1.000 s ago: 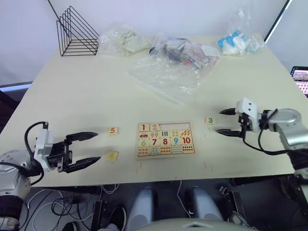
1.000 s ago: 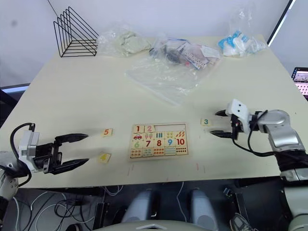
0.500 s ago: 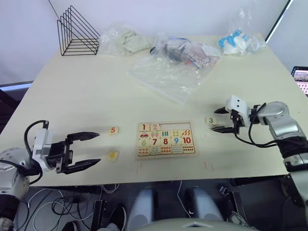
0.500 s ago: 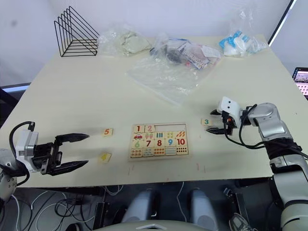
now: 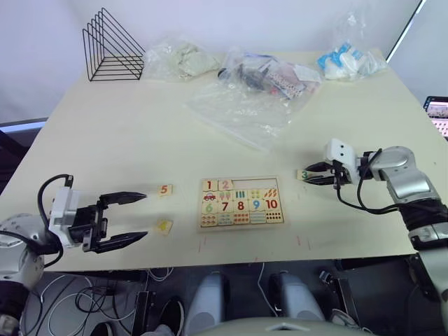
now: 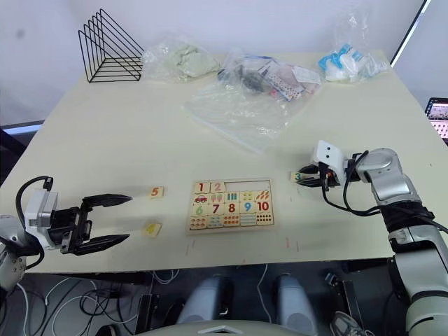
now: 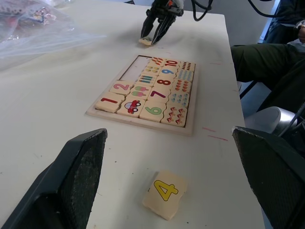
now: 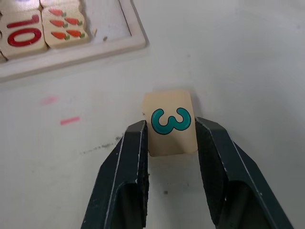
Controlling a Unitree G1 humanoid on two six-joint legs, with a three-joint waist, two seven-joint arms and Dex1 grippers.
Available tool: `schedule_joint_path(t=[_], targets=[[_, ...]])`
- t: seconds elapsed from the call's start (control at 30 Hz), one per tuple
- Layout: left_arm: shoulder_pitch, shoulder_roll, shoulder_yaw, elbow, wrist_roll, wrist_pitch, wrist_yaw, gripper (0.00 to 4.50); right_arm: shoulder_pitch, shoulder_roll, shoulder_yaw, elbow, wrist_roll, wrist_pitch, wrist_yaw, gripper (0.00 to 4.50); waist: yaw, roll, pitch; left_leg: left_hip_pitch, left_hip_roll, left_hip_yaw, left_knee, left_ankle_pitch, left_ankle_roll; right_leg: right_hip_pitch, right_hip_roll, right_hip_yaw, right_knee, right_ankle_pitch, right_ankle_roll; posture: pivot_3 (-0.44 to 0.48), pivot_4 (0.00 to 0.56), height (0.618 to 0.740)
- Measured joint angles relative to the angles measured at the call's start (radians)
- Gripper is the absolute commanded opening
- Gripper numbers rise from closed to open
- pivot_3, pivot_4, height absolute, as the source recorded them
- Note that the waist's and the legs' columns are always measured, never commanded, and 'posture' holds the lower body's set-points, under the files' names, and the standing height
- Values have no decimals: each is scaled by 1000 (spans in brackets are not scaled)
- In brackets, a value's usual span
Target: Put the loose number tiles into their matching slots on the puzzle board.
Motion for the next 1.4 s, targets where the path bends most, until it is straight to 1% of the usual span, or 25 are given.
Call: schedule_joint_path(t=[0.17,0.2,0.23,0.27,0.33,0.37,0.4,0.53,0.67,0.8,0.9,1.17,1.4], targets=[[19,18,2,16,-6,-4,0,4500,19,-7,33,-255,-36,198,-68,903,1,0,0,0,0,0,0,0,0,0,0,0,0,0,0,0,150,740],[18,18,3,17,-6,-4,0,4500,19,-6,38,-269,-37,211,-69,903,1,0,0,0,0,0,0,0,0,0,0,0,0,0,0,0,150,740],[18,18,3,22,-6,-7,0,4500,21,-6,56,-341,-37,286,-73,903,1,0,0,0,0,0,0,0,0,0,0,0,0,0,0,0,150,740],[16,18,3,24,-6,-8,0,4500,21,-5,66,-372,-35,311,-73,903,1,0,0,0,0,0,0,0,0,0,0,0,0,0,0,0,150,740],[6,18,6,37,-6,-15,0,4500,-1,12,107,-461,-29,473,-86,903,1,0,0,0,0,-1,0,0,0,0,0,-1,0,0,0,0,150,740],[4,18,6,37,-6,-15,0,4500,-5,13,114,-471,-28,493,-87,903,1,0,0,0,0,-1,0,0,0,0,0,-1,0,0,0,0,150,740],[-5,18,10,39,-6,-18,0,4500,-26,22,145,-516,-24,574,-90,903,1,0,0,0,0,-2,0,0,0,0,0,-1,0,0,0,0,150,740],[-13,18,11,48,-5,-18,0,4500,-87,51,221,-593,-20,712,-109,903,0,0,0,-1,0,-3,0,0,0,-1,0,-1,0,0,0,0,150,740],[-15,17,12,54,-4,-18,0,4500,-174,111,313,-603,-28,835,-151,903,-2,0,0,-1,0,-3,0,0,0,-1,0,-1,0,0,0,0,150,740],[-15,16,13,55,-2,-18,0,4500,-230,176,361,-587,-24,898,-192,903,-2,0,0,-8,0,-4,1,0,0,-6,0,-3,0,0,0,0,150,740],[-13,16,17,58,2,-19,0,4500,-253,195,389,-565,-22,913,-211,903,-1,0,0,-12,-1,-5,3,0,0,-9,0,-6,0,0,0,0,150,740],[-19,14,20,64,6,-19,0,4500,-347,254,455,-436,-32,926,-258,903,-4,0,0,-13,-1,-6,2,0,0,-9,0,-7,0,0,0,0,150,740],[-22,8,20,64,12,-19,0,4500,-356,270,507,-402,-34,923,-260,903,-5,0,0,-13,-1,-6,2,0,0,-9,0,-7,0,0,0,0,150,740]])
